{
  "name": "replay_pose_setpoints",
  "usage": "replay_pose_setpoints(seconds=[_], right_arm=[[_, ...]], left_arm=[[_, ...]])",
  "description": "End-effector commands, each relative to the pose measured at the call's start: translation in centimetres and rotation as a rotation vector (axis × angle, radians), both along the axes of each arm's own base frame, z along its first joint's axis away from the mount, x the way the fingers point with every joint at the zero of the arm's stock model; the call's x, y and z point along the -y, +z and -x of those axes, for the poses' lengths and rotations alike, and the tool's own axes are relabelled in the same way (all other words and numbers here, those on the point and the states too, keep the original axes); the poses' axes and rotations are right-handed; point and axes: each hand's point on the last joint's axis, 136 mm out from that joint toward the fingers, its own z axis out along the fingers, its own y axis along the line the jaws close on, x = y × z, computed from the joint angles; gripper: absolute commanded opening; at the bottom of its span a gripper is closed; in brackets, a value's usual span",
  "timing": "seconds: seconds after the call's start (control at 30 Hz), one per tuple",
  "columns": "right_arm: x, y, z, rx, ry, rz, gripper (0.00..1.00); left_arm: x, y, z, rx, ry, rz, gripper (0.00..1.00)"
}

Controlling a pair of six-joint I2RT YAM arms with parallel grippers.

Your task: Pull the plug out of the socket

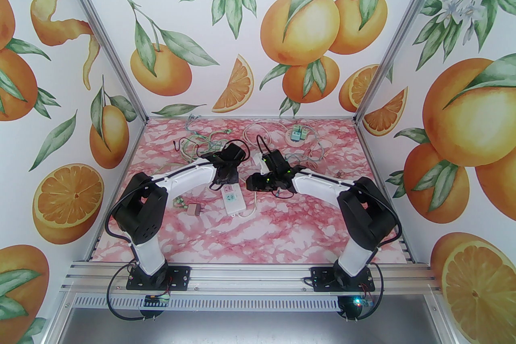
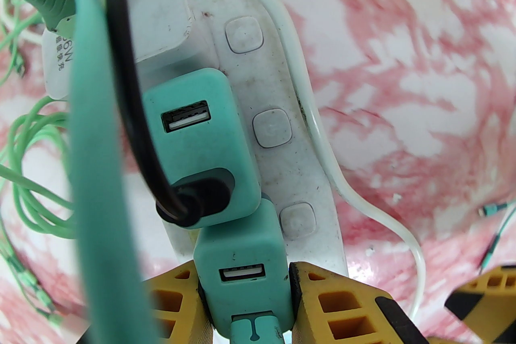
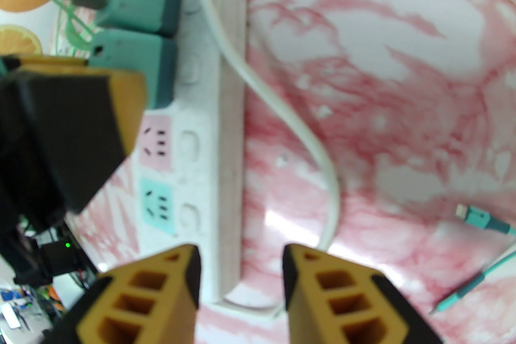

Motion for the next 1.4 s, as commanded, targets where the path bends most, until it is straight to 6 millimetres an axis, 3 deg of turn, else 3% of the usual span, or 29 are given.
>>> replay_pose_setpoints(seconds=[0.0, 0.23, 0.37, 0.73, 1.07, 1.37], right_arm=[[-0.8, 0.1, -0.4, -0.017, -0.006, -0.079, 0.38], [-2.6, 0.0, -1.9, -0.049, -0.031, -0.169, 0.37], [-3.5, -1.2, -2.9, -0.083, -0.053, -0.184, 0.32], [-5.8, -2.4, -5.3, -0.127, -0.075, -0.264, 0.33], [-3.8, -6.9, -4.0, -0.206, -0.109, -0.13, 0.27], [-1.2, -9.3, -2.6, -0.256, -0.156, 0.024, 0.23]], left_arm=[[2.9, 0.1, -0.3, -0.016, -0.125, 0.059, 0.33], [2.4, -0.9, 1.0, -0.078, -0.09, 0.059, 0.33], [2.1, -1.1, 1.7, -0.101, -0.065, 0.071, 0.33], [2.1, -0.6, 1.6, -0.087, -0.053, 0.083, 0.33], [2.1, -0.1, 1.4, -0.088, -0.012, 0.092, 0.31], [1.8, 2.2, 0.8, -0.079, 0.096, 0.176, 0.3]])
